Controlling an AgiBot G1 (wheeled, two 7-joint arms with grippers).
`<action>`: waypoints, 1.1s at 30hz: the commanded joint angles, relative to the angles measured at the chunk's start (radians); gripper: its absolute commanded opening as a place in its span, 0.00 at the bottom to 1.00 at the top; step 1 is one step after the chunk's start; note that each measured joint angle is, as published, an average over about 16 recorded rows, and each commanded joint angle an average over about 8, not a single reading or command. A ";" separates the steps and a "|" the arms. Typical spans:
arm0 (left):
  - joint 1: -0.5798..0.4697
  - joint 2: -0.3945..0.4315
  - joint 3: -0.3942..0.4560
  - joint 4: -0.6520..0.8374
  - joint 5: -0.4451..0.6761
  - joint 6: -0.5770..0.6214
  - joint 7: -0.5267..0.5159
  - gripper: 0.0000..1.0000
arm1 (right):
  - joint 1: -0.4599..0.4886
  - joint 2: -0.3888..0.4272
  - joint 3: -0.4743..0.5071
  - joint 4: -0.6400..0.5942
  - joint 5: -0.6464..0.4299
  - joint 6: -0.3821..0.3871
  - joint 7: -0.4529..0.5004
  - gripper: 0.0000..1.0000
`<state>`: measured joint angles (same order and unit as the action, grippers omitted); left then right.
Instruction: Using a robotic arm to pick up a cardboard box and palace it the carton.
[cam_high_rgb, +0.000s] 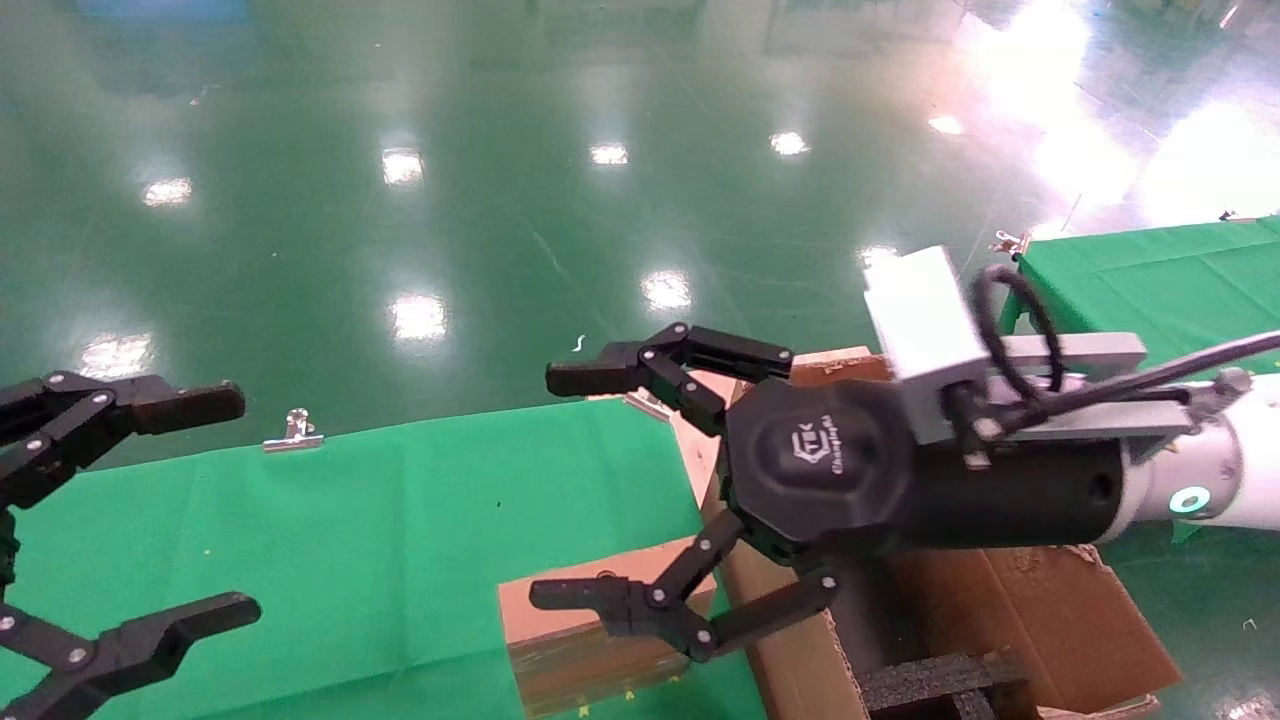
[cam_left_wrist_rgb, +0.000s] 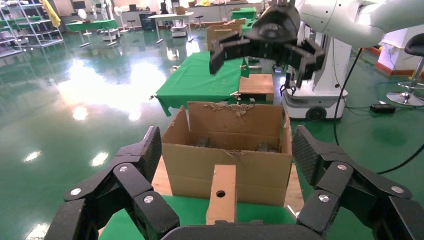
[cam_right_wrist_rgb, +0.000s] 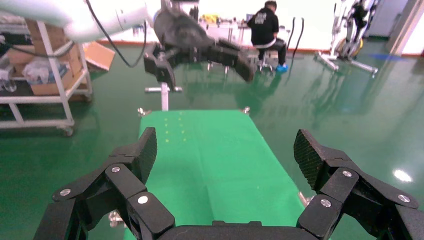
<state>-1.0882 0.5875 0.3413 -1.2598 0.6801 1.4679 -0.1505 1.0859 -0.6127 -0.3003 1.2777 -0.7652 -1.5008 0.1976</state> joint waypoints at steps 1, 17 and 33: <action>0.000 0.000 0.000 0.000 0.000 0.000 0.000 0.00 | -0.003 0.002 0.000 0.000 0.001 0.001 0.001 1.00; 0.000 0.000 0.000 0.000 0.000 0.000 0.000 0.00 | 0.242 -0.137 -0.265 -0.143 -0.388 -0.076 0.028 1.00; 0.000 0.000 0.000 0.000 0.000 0.000 0.000 0.00 | 0.486 -0.326 -0.546 -0.336 -0.673 -0.077 -0.089 1.00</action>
<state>-1.0884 0.5873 0.3417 -1.2597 0.6799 1.4679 -0.1502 1.5678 -0.9352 -0.8470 0.9484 -1.4322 -1.5782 0.1084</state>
